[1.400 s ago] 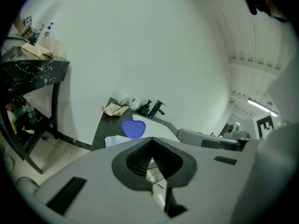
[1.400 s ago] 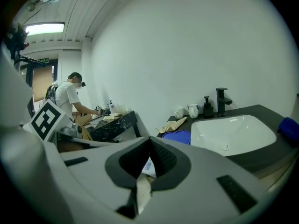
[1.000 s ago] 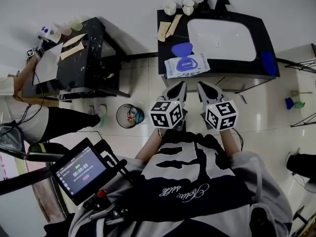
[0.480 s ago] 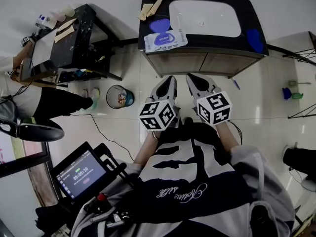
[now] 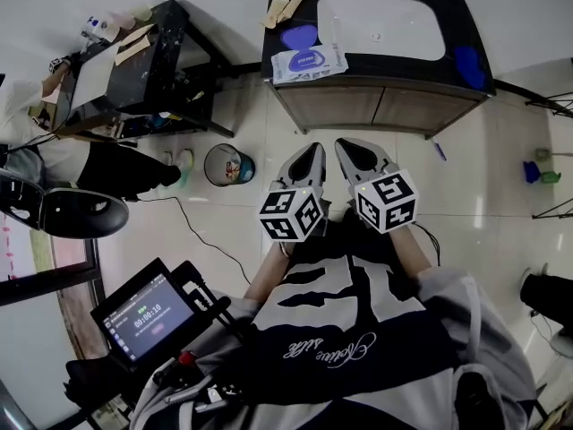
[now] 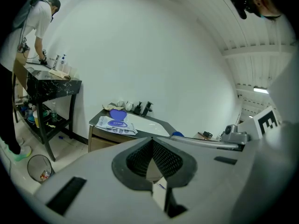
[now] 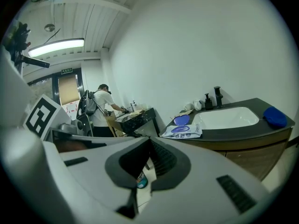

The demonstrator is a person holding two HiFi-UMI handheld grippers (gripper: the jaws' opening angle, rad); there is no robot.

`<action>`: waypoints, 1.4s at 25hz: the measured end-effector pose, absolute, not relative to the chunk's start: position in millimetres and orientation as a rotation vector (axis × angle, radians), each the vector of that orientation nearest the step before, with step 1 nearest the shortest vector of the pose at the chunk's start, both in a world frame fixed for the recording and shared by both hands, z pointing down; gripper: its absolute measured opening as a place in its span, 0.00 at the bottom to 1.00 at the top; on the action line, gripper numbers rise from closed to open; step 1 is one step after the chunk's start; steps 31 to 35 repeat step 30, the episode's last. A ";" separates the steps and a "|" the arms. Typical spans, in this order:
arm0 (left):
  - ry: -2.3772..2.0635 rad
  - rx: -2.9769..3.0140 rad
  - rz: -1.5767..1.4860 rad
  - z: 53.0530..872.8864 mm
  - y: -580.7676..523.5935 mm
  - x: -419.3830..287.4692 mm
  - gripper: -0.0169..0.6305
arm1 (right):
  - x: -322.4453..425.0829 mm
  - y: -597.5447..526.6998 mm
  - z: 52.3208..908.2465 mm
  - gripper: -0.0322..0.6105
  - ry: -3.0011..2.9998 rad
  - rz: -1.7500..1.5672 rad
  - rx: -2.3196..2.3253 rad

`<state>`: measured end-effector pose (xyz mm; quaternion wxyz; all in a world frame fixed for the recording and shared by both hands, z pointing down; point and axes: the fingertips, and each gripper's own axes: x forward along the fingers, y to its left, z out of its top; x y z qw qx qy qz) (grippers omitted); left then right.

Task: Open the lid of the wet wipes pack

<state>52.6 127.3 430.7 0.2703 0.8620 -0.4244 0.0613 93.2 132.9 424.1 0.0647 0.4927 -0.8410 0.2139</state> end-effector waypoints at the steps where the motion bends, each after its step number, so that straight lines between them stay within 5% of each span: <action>1: -1.144 2.325 0.178 430.7 128.9 51.0 0.02 | 90.9 133.1 422.8 0.05 -2.537 0.652 1.485; 35: -1.048 2.383 0.175 431.0 118.8 32.0 0.02 | 68.1 123.1 430.3 0.05 -2.491 0.629 1.542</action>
